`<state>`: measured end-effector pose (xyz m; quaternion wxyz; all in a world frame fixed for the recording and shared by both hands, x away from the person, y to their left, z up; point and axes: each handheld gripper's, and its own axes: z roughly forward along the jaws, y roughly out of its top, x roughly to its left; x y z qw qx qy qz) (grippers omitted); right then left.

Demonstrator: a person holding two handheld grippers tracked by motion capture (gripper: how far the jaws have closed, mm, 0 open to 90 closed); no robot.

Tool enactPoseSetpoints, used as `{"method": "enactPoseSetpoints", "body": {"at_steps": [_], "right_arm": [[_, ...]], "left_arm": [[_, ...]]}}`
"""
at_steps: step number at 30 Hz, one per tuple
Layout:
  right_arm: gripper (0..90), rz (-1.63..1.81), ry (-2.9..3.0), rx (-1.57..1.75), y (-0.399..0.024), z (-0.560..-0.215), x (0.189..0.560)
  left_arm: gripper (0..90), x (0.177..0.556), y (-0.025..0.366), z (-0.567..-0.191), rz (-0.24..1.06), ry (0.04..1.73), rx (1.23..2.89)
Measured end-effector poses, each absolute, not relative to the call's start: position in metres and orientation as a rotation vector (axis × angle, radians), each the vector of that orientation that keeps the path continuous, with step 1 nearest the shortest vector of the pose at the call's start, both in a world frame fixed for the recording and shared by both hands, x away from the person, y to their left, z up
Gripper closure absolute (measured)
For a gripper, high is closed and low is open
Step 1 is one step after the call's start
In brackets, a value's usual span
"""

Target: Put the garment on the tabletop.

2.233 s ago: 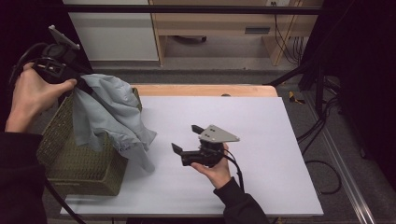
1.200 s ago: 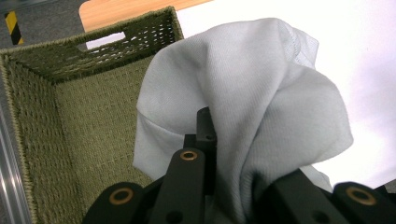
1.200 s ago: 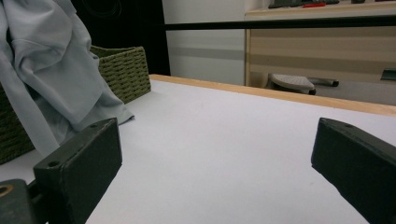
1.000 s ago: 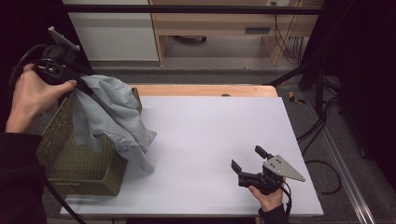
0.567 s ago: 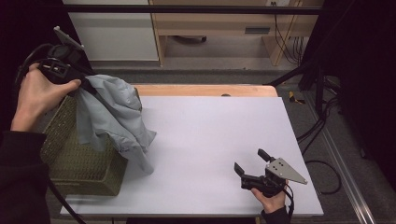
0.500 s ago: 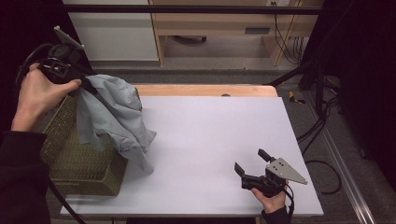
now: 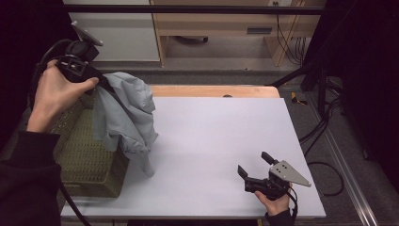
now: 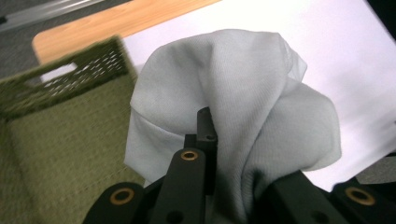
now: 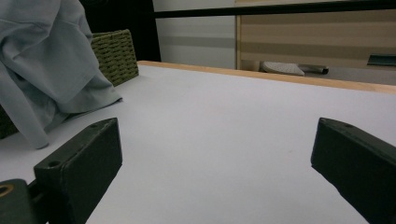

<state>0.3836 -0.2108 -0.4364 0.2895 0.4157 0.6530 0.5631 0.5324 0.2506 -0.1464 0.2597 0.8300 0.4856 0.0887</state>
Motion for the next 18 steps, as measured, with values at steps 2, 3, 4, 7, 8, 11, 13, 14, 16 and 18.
{"method": "enactPoseSetpoints", "body": {"at_steps": [2,3,4,7,8,11,13,14,16,18], "right_arm": [[2.1,1.505,1.741,1.11,-0.212,-0.437,0.383],[2.1,1.509,1.738,1.117,-0.212,-0.436,0.383],[2.0,1.508,1.737,1.117,-0.212,-0.436,0.382],[2.0,1.511,1.732,1.105,-0.214,-0.435,0.382],[2.0,1.515,1.727,1.109,-0.213,-0.435,0.382],[1.9,1.521,1.727,1.113,-0.214,-0.434,0.381],[1.9,1.531,1.728,1.122,-0.213,-0.434,0.38],[1.9,1.532,1.728,1.12,-0.213,-0.434,0.38],[1.9,1.525,1.729,1.101,-0.214,-0.436,0.381],[1.8,1.531,1.728,1.111,-0.212,-0.436,0.381]], "left_arm": [[84.9,0.531,0.241,-0.143,0.242,1.278,2.257],[84.9,0.53,0.235,-0.142,0.243,1.267,2.255],[84.9,0.53,0.232,-0.141,0.243,1.258,2.258],[84.9,0.528,0.22,-0.137,0.247,1.217,2.26],[84.9,0.527,0.216,-0.136,0.246,1.205,2.259],[84.9,0.525,0.206,-0.134,0.246,1.167,2.26],[84.9,0.524,0.197,-0.134,0.248,1.151,2.262],[84.9,0.524,0.194,-0.133,0.252,1.143,2.265],[84.9,0.523,0.184,-0.133,0.251,1.114,2.273],[84.9,0.522,0.175,-0.133,0.249,1.09,2.28]]}}
